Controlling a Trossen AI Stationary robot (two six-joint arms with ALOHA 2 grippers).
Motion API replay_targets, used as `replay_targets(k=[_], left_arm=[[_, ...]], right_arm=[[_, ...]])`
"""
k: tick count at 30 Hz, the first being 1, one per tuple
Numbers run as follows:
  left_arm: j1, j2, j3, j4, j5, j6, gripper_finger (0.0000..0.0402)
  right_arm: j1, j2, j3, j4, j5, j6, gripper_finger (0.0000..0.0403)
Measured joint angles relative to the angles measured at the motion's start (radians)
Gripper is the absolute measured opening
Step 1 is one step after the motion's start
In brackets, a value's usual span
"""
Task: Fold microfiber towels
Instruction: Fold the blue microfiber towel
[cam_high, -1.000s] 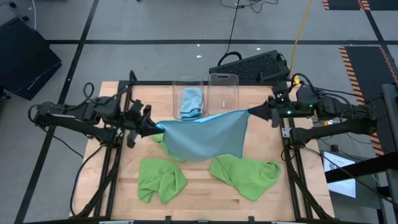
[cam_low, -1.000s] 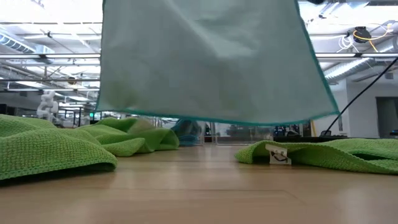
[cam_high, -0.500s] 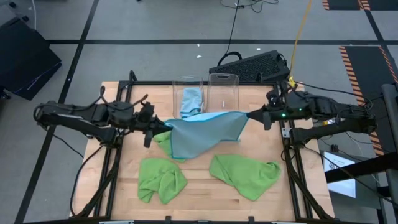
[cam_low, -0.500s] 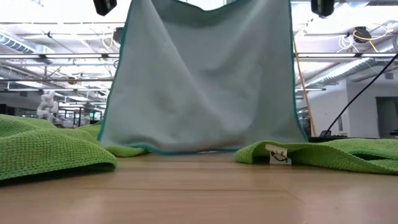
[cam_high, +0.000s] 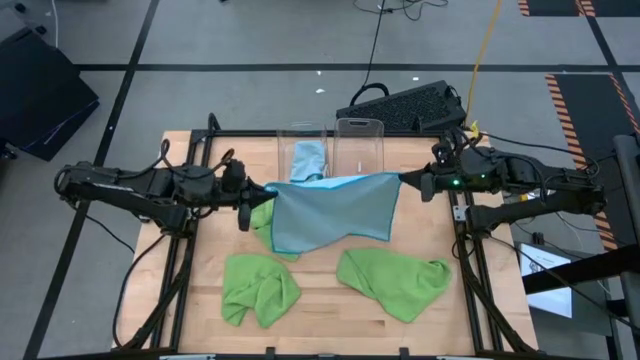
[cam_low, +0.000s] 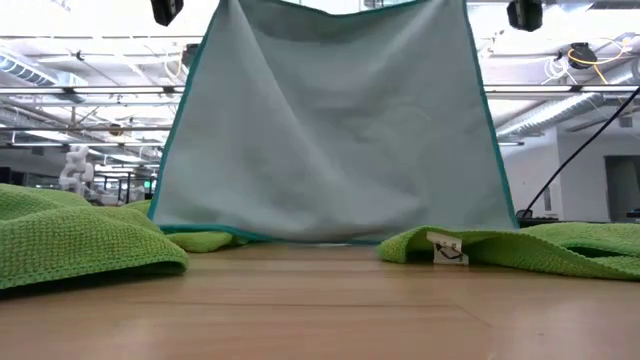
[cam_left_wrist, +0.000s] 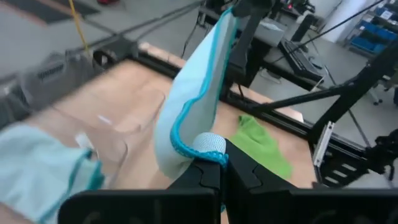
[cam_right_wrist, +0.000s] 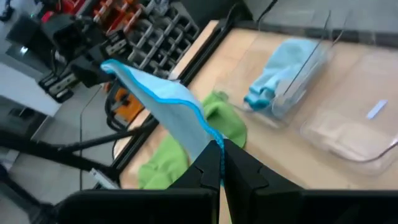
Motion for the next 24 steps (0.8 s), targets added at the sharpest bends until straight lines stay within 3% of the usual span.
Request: replay_targets(k=[7,12,17,24], left_arm=[[0.08,0.016,0.0,0.197,-0.025,0.11,0.0001],[0.142,0.029,0.002,0.272,0.012,0.122,0.0001],[0.155,0.021,0.0,0.216,0.133,0.116,0.0001],[0.116,0.014,0.0,-0.093,0.356,-0.003,0.0001]], right_arm=[[-0.042,0.003,0.0,0.11,0.034,-0.123,0.0002],[-0.104,-0.012,0.0,0.178,0.001,-0.174,0.0002],[-0.115,-0.03,0.0,0.127,-0.156,-0.142,0.0002],[-0.029,-0.03,0.0,-0.043,-0.401,-0.046,0.0002]])
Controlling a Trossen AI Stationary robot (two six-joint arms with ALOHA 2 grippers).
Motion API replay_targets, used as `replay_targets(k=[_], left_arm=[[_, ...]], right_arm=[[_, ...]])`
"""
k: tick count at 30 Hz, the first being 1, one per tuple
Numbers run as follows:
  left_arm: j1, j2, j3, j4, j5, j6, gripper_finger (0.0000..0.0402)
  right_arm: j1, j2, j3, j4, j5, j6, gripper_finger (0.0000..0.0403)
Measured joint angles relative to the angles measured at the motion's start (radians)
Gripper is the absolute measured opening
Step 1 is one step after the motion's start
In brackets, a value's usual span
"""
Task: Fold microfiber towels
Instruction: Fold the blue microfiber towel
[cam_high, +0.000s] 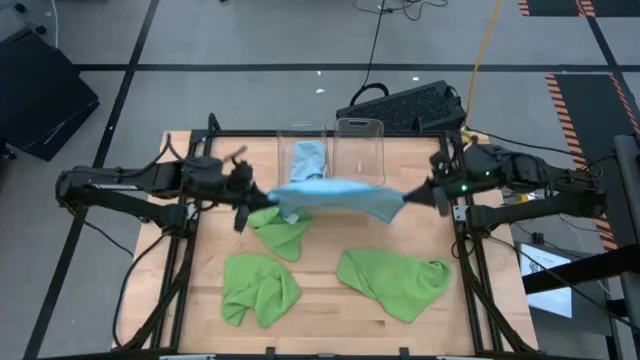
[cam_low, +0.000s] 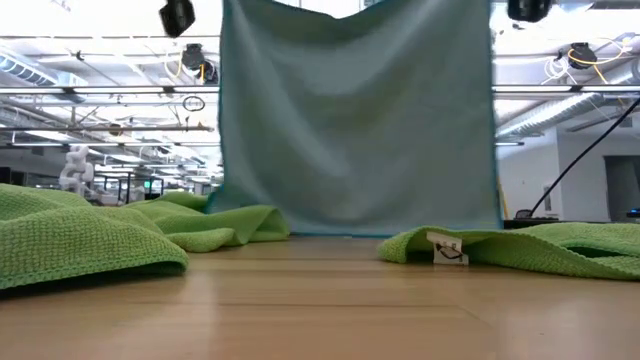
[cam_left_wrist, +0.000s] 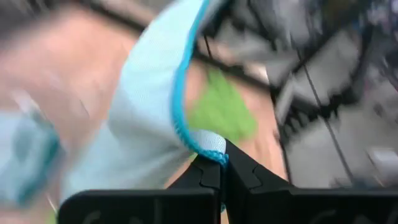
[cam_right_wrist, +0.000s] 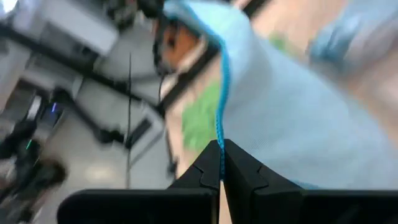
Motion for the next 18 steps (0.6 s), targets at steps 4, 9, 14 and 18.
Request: replay_targets(k=[4,9,14,18], left_arm=[[-0.072,0.021,0.0,-0.126,0.081,-0.08,0.0001],[-0.192,0.051,0.0,-0.109,0.143,-0.171,0.0001],[-0.314,0.118,0.0,-0.039,0.147,-0.242,0.0001],[-0.394,0.202,0.0,-0.033,0.147,-0.244,0.0001]], right_arm=[[0.069,-0.002,-0.034,-0.059,-0.077,0.09,0.0002],[0.17,-0.003,-0.104,0.004,-0.124,0.213,0.0002],[0.276,0.002,-0.206,0.138,-0.147,0.358,0.0002],[0.362,0.01,-0.304,0.285,-0.146,0.467,0.0002]])
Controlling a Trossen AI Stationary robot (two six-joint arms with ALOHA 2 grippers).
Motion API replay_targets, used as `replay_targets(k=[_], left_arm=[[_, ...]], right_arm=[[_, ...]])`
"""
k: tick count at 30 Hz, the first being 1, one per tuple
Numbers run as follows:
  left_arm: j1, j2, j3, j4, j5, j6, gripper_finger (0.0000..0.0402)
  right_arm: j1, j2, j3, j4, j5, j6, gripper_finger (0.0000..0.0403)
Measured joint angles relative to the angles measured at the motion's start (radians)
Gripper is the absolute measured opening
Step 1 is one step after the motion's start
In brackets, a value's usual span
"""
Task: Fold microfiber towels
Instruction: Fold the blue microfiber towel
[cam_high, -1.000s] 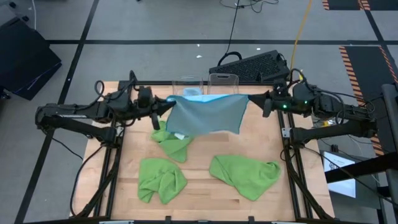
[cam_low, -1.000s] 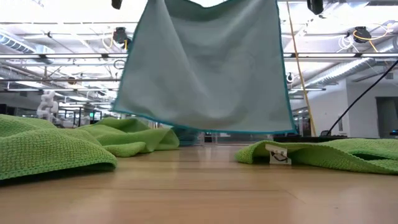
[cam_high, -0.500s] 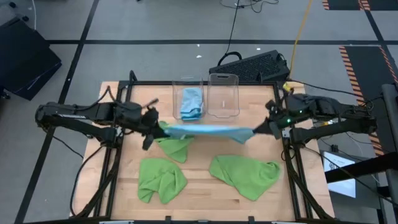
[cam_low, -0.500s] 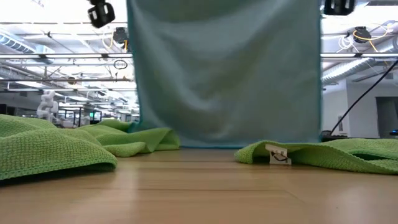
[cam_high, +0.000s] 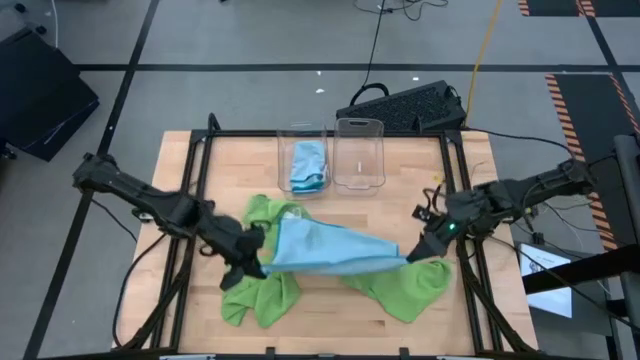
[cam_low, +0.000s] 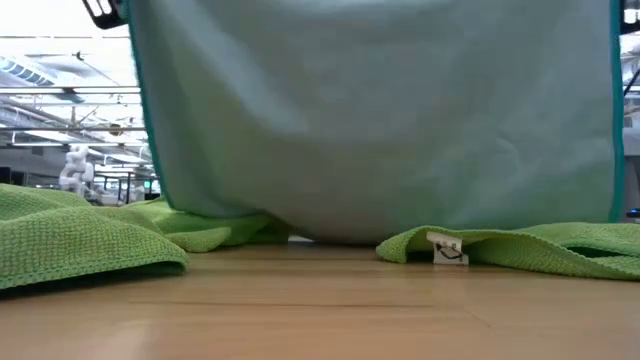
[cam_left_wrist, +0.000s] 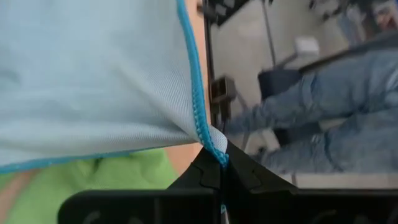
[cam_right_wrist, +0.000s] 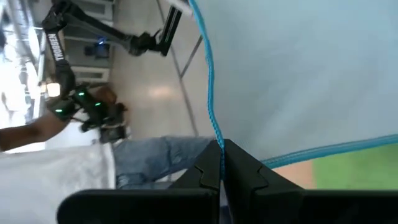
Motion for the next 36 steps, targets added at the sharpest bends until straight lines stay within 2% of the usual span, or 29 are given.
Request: replay_targets(k=[7,10,22,30,36], left_arm=[[-0.088,0.115,0.0,0.057,-0.001,-0.07,0.0001],[-0.123,0.148,0.0,0.093,-0.004,-0.094,0.0001],[-0.219,0.227,0.0,0.181,0.018,-0.159,0.0002],[-0.223,0.295,0.0,0.272,0.0,-0.177,0.0002],[-0.267,0.328,0.0,0.369,0.007,-0.28,0.0002]], right_arm=[[0.15,0.069,-0.152,0.306,0.053,0.164,0.0002],[0.209,0.113,-0.186,0.382,0.054,0.219,0.0002],[0.397,0.238,-0.224,0.432,0.059,0.476,0.0002],[0.404,0.288,-0.224,0.522,0.076,0.546,0.0002],[0.481,0.326,-0.225,0.603,0.075,0.562,0.0002]])
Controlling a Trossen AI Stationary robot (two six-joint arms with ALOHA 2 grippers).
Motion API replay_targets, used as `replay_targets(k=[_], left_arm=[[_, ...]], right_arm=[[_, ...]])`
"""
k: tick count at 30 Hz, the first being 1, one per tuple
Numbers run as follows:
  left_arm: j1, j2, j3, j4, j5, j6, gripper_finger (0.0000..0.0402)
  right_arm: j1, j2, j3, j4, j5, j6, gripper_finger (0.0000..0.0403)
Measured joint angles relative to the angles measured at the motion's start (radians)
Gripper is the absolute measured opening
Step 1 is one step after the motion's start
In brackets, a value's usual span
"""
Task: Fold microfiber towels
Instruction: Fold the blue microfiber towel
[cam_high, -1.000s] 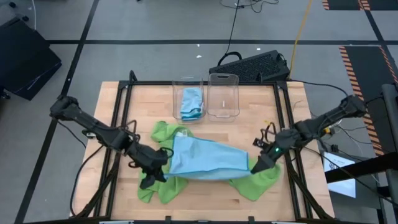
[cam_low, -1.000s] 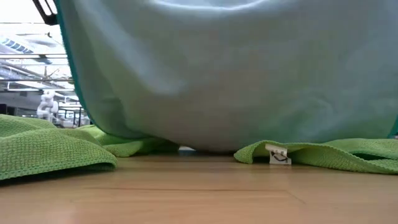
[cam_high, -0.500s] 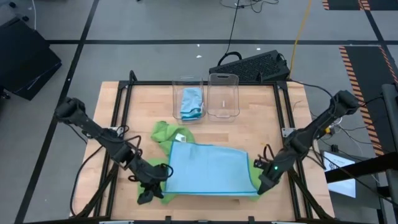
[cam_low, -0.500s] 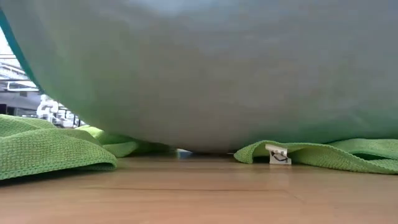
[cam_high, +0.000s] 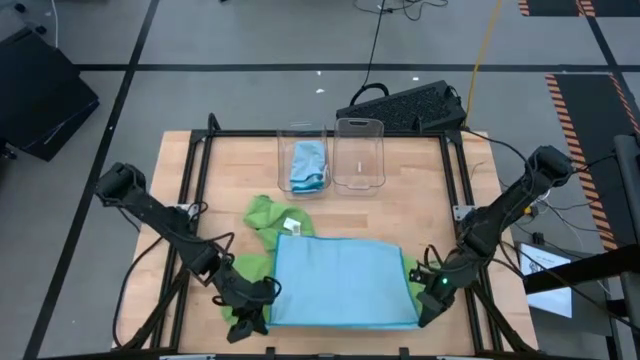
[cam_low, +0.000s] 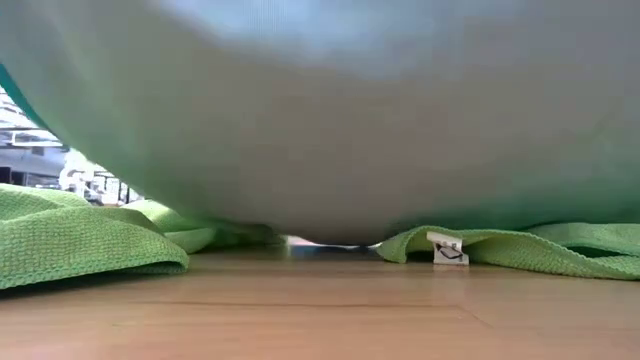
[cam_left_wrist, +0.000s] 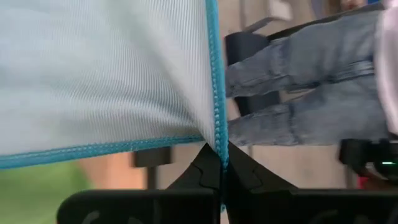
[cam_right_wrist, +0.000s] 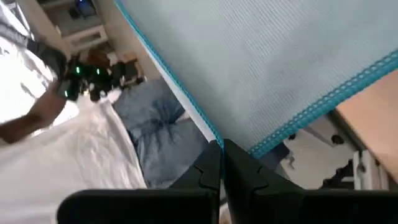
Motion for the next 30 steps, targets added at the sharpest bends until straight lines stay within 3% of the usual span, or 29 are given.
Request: replay_targets(k=[8,16,30], left_arm=[[-0.026,0.0,0.0,0.024,-0.065,0.016,0.0003],[0.018,0.0,0.0,-0.119,-0.17,0.053,0.0003],[0.102,0.0,0.0,-0.252,-0.244,0.092,0.0003]], right_arm=[[0.045,0.018,0.0,-0.033,0.007,-0.03,0.0002],[0.008,0.018,0.0,-0.228,0.162,-0.116,0.0002],[-0.132,0.018,0.0,-0.48,0.265,-0.241,0.0002]])
